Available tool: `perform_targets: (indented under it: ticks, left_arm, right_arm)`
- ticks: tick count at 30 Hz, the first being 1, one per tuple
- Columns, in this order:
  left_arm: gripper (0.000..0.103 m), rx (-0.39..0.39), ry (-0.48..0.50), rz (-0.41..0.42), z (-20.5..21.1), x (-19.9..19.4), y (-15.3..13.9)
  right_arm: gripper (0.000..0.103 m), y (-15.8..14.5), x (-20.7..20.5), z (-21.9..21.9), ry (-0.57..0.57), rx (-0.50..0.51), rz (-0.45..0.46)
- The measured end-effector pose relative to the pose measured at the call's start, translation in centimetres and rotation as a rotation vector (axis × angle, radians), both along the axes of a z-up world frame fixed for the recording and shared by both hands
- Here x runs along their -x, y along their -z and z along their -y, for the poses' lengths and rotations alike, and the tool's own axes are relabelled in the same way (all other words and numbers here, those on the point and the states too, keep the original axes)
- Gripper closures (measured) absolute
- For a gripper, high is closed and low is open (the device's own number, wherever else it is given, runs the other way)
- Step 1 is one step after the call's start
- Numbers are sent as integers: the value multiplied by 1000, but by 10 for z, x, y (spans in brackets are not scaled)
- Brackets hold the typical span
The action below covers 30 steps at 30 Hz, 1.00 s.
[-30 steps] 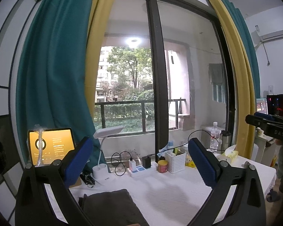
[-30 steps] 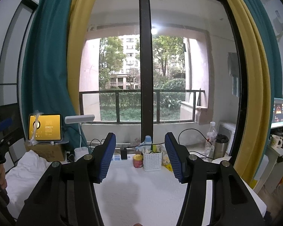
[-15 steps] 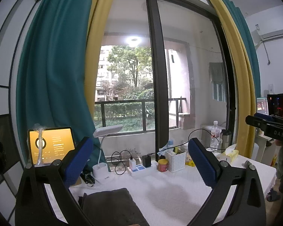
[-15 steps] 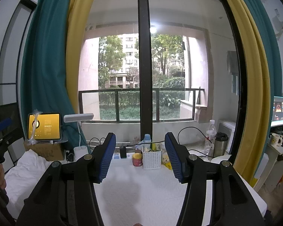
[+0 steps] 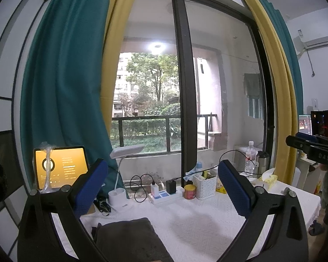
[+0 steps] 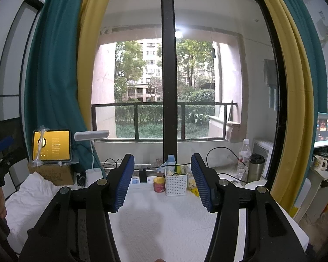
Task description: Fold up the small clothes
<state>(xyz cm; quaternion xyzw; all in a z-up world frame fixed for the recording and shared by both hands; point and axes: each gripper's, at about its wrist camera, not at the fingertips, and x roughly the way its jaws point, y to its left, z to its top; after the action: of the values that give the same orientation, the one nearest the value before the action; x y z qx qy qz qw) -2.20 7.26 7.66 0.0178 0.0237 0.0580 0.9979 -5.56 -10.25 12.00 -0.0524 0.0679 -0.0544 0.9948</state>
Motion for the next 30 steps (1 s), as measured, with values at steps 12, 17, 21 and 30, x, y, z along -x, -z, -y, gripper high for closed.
perform_targets:
  ticks: [12,17,21,30]
  left_arm:
    - [3,15,-17,5,-3,2,1]
    - [3,19,-22,6,-3,2,0]
    - [3,19,-22,5,-4,2,0]
    - [3,22,-16,6,-4,3,0]
  right_arm:
    - [46,3,-2,0,-8,7,-7]
    - [46,3,-5,1,-13,9,-15]
    - [46,3,-5,1,-15,11,-15]
    - [46,3,-6,1,-16,16,-19]
